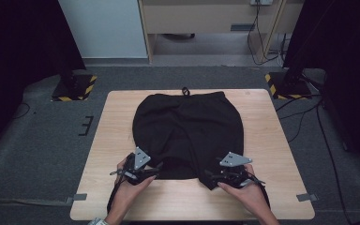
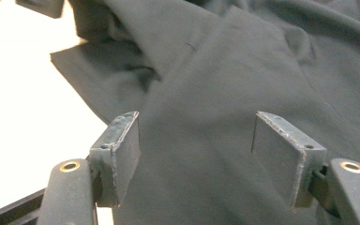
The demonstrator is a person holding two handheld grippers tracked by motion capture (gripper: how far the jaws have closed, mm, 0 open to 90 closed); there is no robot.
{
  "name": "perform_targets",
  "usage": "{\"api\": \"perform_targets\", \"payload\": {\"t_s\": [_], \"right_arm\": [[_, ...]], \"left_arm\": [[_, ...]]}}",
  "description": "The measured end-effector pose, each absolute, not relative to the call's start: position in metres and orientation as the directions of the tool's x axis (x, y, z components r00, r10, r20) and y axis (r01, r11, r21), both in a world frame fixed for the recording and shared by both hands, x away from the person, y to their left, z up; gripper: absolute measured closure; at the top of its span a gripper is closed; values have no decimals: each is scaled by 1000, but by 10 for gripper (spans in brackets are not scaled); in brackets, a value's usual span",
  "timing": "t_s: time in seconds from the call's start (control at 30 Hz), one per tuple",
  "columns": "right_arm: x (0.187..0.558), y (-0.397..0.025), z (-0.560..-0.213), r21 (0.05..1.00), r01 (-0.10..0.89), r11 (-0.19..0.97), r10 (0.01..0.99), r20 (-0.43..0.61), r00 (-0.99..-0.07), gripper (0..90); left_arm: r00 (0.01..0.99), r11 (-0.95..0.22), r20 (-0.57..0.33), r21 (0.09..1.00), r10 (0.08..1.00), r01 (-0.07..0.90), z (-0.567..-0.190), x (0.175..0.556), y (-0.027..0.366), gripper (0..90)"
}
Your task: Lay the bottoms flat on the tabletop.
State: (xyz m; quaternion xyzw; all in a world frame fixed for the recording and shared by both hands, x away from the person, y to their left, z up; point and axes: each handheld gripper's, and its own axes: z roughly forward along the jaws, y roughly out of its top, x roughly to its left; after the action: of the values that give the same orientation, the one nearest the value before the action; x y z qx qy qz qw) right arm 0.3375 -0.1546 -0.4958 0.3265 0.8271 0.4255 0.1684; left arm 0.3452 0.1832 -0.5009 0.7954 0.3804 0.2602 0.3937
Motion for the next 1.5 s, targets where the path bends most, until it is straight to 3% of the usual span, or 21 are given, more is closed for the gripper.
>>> {"api": "perform_targets", "payload": {"t_s": [0.27,0.4,0.53,0.57,0.63,0.8,0.97,1.07,1.27,1.33,1.5], "right_arm": [[322,-129,-505,776,349,526,610,-57,-791,257],[320,-119,-513,744,334,579,586,-95,-804,291],[321,-120,-513,724,324,608,599,-151,-786,644],[322,-122,-513,721,325,612,600,-156,-785,740],[325,-127,-512,713,337,615,607,-156,-779,843],[336,-150,-492,758,371,537,681,-130,-721,881],[362,-184,-489,762,425,488,761,-134,-635,881],[380,-203,-502,738,469,486,792,-145,-593,882],[400,-226,-521,716,532,452,833,-127,-538,878],[401,-227,-524,715,534,450,832,-119,-542,854],[393,-226,-510,779,489,393,847,-100,-522,596]], "left_arm": [[591,-428,138,818,794,385,-501,349,176,387],[600,-424,126,819,790,386,-501,349,173,454],[590,-434,148,818,794,379,-503,355,170,571],[580,-441,169,818,797,369,-503,357,169,676],[581,-419,138,823,802,383,-501,361,167,754],[583,-381,103,845,806,376,-482,382,165,873],[569,-385,75,807,819,447,-483,425,164,879],[559,-424,102,765,823,485,-495,450,163,878],[555,-459,119,715,823,527,-519,469,166,864],[563,-462,115,715,819,525,-526,470,168,816],[540,-409,110,781,834,472,-519,452,178,545]]}}
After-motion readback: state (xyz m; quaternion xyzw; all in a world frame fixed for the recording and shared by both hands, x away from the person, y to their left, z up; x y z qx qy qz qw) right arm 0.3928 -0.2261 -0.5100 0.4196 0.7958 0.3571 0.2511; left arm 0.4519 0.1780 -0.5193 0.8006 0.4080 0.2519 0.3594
